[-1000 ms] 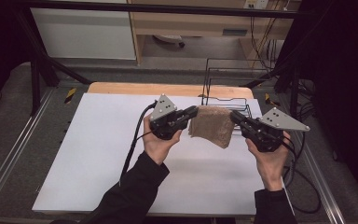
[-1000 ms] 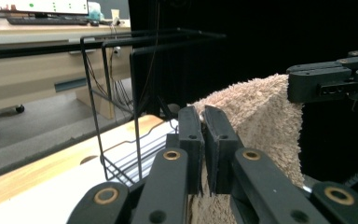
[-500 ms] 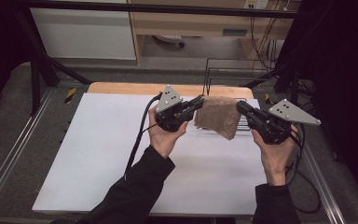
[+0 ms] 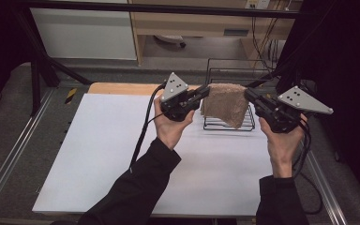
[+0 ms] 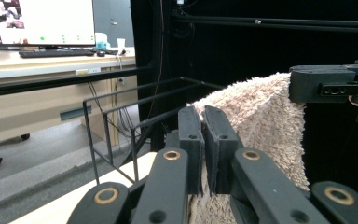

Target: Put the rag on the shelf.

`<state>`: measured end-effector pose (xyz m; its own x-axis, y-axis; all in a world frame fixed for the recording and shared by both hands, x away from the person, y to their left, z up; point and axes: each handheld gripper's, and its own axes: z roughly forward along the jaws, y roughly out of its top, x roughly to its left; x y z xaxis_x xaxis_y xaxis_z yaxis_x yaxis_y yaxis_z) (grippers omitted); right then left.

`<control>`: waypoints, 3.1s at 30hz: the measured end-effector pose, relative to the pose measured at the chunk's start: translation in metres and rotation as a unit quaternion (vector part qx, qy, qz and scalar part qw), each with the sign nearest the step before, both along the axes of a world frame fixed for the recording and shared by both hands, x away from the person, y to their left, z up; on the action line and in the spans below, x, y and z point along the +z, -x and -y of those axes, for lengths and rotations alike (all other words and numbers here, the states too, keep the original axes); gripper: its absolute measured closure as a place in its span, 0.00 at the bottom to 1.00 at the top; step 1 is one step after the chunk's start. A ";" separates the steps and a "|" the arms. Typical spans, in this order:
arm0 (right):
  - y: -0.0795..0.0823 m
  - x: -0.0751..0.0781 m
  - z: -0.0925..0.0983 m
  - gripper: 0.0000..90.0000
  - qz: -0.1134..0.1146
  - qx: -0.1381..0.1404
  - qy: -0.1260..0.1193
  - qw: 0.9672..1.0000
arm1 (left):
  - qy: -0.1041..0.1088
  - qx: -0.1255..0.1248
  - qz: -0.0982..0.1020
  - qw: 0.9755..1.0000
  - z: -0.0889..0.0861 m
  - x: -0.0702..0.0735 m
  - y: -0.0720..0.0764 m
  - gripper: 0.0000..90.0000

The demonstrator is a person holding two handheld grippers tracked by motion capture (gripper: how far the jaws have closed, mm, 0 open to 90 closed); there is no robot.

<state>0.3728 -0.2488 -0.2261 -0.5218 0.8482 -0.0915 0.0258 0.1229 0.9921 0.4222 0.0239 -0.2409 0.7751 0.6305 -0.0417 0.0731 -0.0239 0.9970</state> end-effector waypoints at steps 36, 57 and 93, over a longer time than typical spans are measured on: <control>-0.037 0.061 0.027 0.97 0.036 -0.040 0.000 0.999 | 0.025 0.007 0.022 0.999 0.037 0.059 -0.039 0.96; -0.076 0.076 0.035 0.97 0.043 -0.039 0.003 0.998 | 0.012 0.028 0.026 0.999 0.047 0.077 -0.065 0.96; -0.140 0.053 0.034 0.97 0.030 -0.037 0.023 0.999 | -0.006 0.062 0.011 0.998 0.051 0.053 -0.109 0.96</control>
<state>0.5129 -0.2831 -0.1734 -0.4495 0.8787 -0.1609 -0.0235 0.1684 0.9854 0.5316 -0.0276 -0.1883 0.6915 0.7222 -0.0171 0.0537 -0.0278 0.9982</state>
